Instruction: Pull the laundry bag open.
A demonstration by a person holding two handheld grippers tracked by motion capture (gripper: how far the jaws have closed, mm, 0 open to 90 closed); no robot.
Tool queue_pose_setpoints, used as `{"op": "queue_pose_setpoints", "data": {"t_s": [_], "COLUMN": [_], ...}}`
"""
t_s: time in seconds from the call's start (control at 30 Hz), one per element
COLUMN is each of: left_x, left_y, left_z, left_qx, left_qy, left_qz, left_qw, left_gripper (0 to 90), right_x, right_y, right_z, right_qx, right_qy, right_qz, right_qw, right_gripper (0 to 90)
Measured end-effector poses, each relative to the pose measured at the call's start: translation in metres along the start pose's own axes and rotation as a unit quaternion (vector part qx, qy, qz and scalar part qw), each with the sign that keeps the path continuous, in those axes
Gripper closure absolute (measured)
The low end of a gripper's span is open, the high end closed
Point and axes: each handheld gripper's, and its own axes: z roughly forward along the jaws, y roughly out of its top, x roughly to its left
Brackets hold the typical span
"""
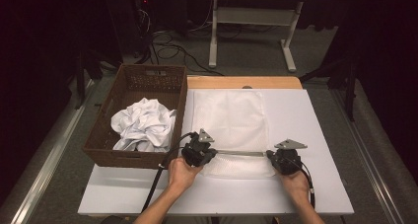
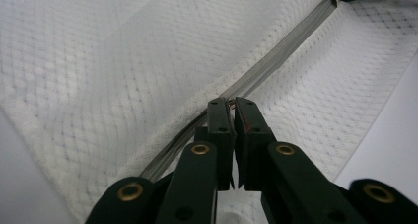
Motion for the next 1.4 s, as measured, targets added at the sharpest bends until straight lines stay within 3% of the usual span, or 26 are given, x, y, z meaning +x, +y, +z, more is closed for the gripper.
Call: {"op": "queue_pose_setpoints", "data": {"t_s": [0.1, 0.2, 0.43, 0.67, 0.73, 0.77, 0.9, 0.97, 1.27, 1.4], "left_x": [0.002, 0.003, 0.002, 0.007, 0.008, 0.011, 0.015, 0.011, 0.010, 0.012], "left_y": [-0.003, -0.007, -0.011, -0.013, -0.015, -0.017, -0.021, -0.022, -0.026, -0.026], "left_z": [-0.001, -0.005, -0.008, -0.007, -0.007, -0.007, -0.011, -0.012, -0.010, -0.010], "left_qx": [0.001, 0.000, 0.000, 0.000, -0.002, -0.001, -0.007, -0.001, 0.003, 0.002], "left_qy": [0.000, 0.010, 0.021, 0.014, 0.008, -0.004, -0.003, 0.008, 0.022, 0.015], "left_qz": [-0.009, -0.012, -0.017, -0.021, -0.026, -0.037, -0.045, -0.028, -0.024, -0.026], "left_qw": [1.0000, 0.9999, 0.9996, 0.9997, 0.9996, 0.9993, 0.9990, 0.9996, 0.9995, 0.9996], "left_gripper": [86.3, 86.3, 86.2, 86.3, 86.3, 86.3, 86.3, 86.3, 86.3, 86.3], "right_x": [0.003, 0.000, 0.001, 0.001, 0.001, 0.000, 0.000, 0.001, 0.002, 0.001], "right_y": [0.000, 0.000, 0.001, 0.000, 0.000, 0.001, 0.001, 0.001, 0.001, 0.003], "right_z": [0.000, 0.000, 0.000, 0.000, 0.001, 0.000, 0.001, 0.000, 0.000, 0.000], "right_qx": [-0.001, -0.002, 0.001, 0.000, 0.000, 0.002, 0.004, 0.005, 0.004, 0.007], "right_qy": [-0.010, 0.000, -0.007, -0.002, -0.004, -0.001, -0.001, -0.002, -0.008, -0.005], "right_qz": [-0.017, -0.003, -0.010, -0.006, -0.005, -0.003, -0.001, -0.002, -0.011, -0.009], "right_qw": [0.9998, 1.0000, 0.9999, 1.0000, 1.0000, 1.0000, 1.0000, 1.0000, 0.9999, 0.9999], "right_gripper": [90.0, 90.0, 90.0, 90.0, 90.0, 90.0, 90.0, 90.0, 90.0, 90.0]}}
